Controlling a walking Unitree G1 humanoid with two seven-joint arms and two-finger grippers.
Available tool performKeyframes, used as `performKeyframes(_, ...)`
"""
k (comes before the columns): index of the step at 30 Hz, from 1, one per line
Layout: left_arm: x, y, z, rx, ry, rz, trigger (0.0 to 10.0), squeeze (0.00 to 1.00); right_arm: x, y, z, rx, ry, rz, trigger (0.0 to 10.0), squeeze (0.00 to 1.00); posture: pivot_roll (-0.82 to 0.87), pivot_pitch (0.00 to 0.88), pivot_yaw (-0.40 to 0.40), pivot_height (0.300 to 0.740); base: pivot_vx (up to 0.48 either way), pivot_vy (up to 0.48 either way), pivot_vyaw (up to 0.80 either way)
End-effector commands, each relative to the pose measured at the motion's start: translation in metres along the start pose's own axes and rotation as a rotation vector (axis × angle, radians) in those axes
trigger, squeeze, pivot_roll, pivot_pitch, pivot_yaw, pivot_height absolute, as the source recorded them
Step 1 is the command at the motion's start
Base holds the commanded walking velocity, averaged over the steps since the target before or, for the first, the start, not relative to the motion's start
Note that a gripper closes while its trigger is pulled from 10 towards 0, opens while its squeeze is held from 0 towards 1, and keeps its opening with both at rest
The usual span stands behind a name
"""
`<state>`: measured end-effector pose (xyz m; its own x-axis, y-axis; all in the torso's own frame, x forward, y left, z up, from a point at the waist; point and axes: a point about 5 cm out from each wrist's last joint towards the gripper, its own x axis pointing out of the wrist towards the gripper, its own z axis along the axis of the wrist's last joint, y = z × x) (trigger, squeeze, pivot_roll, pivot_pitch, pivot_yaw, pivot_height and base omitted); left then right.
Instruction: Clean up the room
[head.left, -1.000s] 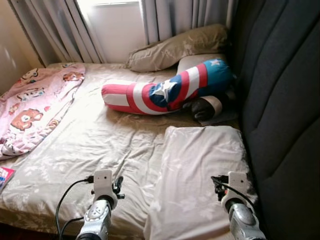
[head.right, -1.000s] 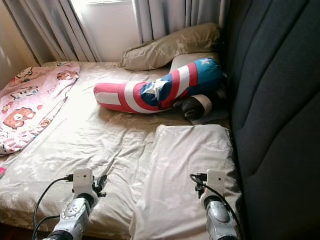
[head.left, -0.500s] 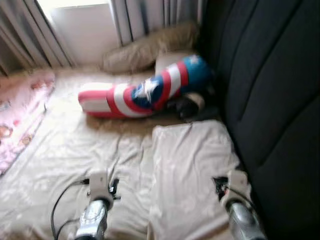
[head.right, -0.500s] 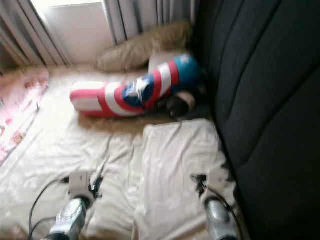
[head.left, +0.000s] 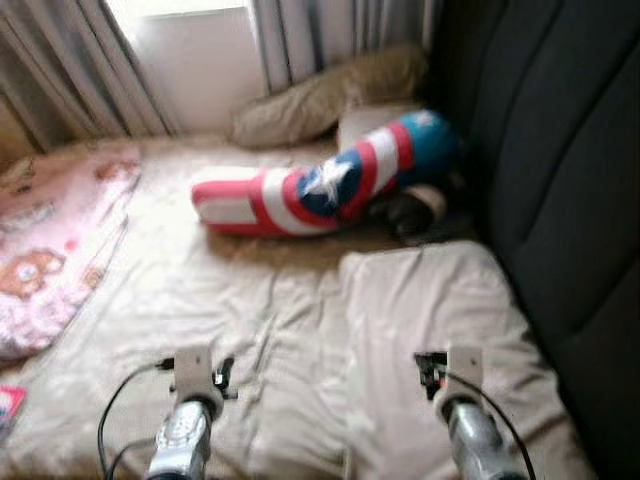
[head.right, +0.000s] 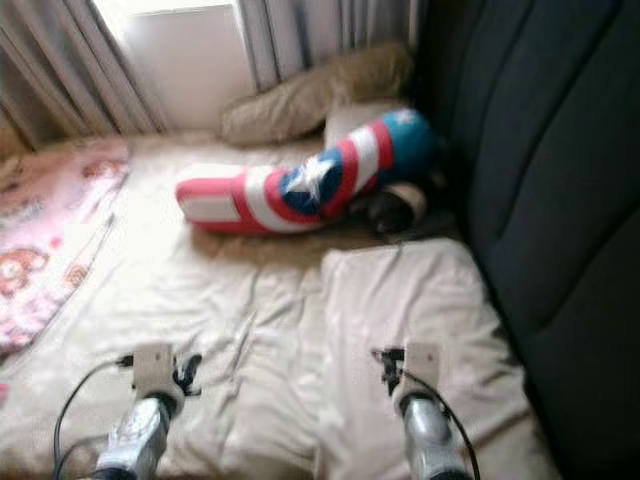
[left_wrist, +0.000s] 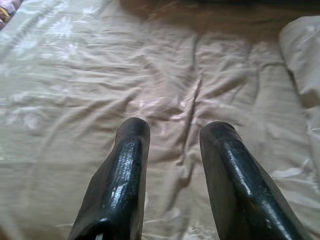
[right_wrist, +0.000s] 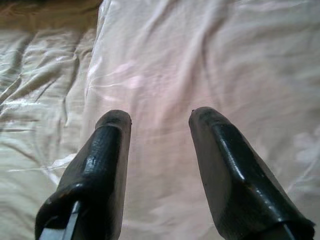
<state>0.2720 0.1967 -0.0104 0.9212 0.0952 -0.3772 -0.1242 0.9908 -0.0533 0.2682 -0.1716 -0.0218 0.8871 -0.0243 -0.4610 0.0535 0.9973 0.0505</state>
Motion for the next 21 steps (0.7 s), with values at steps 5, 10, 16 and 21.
performKeyframes(5,0.0,-0.002,-0.002,-0.005,0.013,-0.001,10.0,0.0,-0.001,-0.004,-0.003,0.005,0.015,-0.01,10.0,0.0,-0.02,0.0,0.09,0.74,0.0,0.343,0.0)
performKeyframes(10,0.0,-0.002,-0.001,-0.007,0.013,0.0,10.0,0.0,-0.001,-0.003,-0.003,0.006,0.015,-0.006,10.0,0.0,-0.02,0.0,0.091,0.74,0.0,0.341,0.0)
performKeyframes(16,-0.003,0.0,-0.009,-0.019,0.045,0.012,10.0,0.0,-0.001,-0.008,-0.001,-0.006,0.015,-0.012,10.0,0.0,-0.02,0.0,0.081,0.74,0.0,0.341,0.0)
performKeyframes(21,-0.01,0.004,-0.026,-0.019,0.122,0.032,10.0,0.0,-0.002,-0.007,-0.005,-0.025,0.047,0.022,10.0,0.0,-0.01,0.0,0.077,0.74,0.0,0.338,0.0)
